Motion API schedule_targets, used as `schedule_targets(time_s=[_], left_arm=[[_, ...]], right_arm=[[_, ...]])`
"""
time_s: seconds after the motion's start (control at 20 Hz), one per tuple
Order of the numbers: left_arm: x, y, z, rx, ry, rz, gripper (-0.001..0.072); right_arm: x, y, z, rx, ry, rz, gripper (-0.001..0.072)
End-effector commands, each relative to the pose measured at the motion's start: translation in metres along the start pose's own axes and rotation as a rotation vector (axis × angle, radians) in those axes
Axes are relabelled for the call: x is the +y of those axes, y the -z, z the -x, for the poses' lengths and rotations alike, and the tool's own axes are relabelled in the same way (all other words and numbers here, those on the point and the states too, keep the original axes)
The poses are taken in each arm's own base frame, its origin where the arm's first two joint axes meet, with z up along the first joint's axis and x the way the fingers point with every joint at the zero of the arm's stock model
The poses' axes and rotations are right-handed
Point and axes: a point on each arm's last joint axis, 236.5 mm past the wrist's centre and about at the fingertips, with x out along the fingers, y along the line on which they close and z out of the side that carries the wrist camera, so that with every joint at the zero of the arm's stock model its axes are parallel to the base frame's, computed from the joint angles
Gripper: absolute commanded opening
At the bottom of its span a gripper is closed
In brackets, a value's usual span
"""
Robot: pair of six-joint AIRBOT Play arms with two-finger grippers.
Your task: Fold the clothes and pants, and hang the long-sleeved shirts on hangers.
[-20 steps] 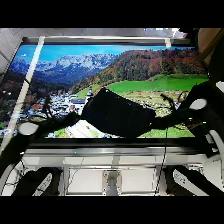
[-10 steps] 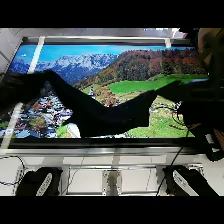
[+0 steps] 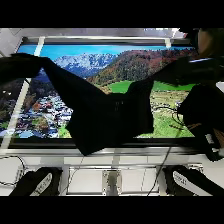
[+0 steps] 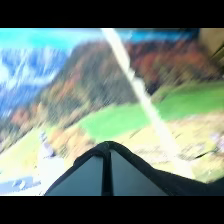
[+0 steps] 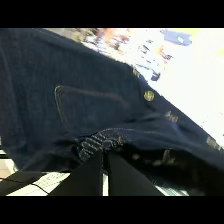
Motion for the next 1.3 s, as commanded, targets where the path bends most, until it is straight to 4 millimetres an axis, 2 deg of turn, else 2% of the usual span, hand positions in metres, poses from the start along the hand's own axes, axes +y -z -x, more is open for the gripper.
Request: schedule_targets(time_s=[0.0,0.2,0.3,0.35,0.4,0.5,0.6,0.7,0.85,0.95,1.05,1.15,1.25], left_arm=[[0.043,0.042,-0.078,0.200,-0.030,0.039,0.0017],[0.084,0.083,-0.160,0.300,-0.057,0.108,0.0017],[0.083,0.098,-0.183,0.331,-0.047,0.107,0.0017],[0.074,0.105,-0.188,0.354,-0.026,0.074,0.0016],[0.061,0.110,-0.187,0.374,-0.001,0.042,0.0016],[0.027,0.119,-0.177,0.421,0.062,-0.014,0.0016],[-0.005,0.137,-0.155,0.508,0.099,-0.119,0.0015],[-0.022,0.162,-0.136,0.594,0.068,-0.181,0.0015],[-0.030,0.222,-0.118,0.752,-0.002,-0.242,0.0015],[-0.035,0.272,-0.114,0.853,-0.033,-0.251,0.0016],[-0.029,0.310,-0.108,0.924,-0.087,-0.274,0.0016],[-0.022,0.334,-0.105,0.958,-0.134,-0.278,0.0017],[-0.023,0.345,-0.108,0.954,-0.137,-0.264,0.0017]], right_arm=[[-0.084,-0.031,-0.051,0.053,0.064,-0.108,0.0013],[-0.188,-0.080,-0.111,-0.052,0.133,-0.162,0.0013],[-0.230,-0.098,-0.132,-0.115,0.172,-0.137,0.0013],[-0.246,-0.103,-0.137,-0.129,0.194,-0.115,0.0013],[-0.259,-0.104,-0.139,-0.132,0.217,-0.098,0.0014],[-0.285,-0.097,-0.129,-0.102,0.308,-0.054,0.0014],[-0.308,-0.081,-0.109,-0.013,0.427,0.001,0.0014],[-0.325,-0.058,-0.089,0.120,0.536,0.049,0.0014],[-0.343,-0.014,-0.082,0.328,0.648,0.093,0.0014],[-0.351,0.006,-0.090,0.398,0.677,0.107,0.0014],[-0.358,0.021,-0.095,0.432,0.680,0.094,0.0014],[-0.364,0.036,-0.097,0.465,0.677,0.073,0.0014],[-0.371,0.043,-0.101,0.467,0.681,0.066,0.0014]])
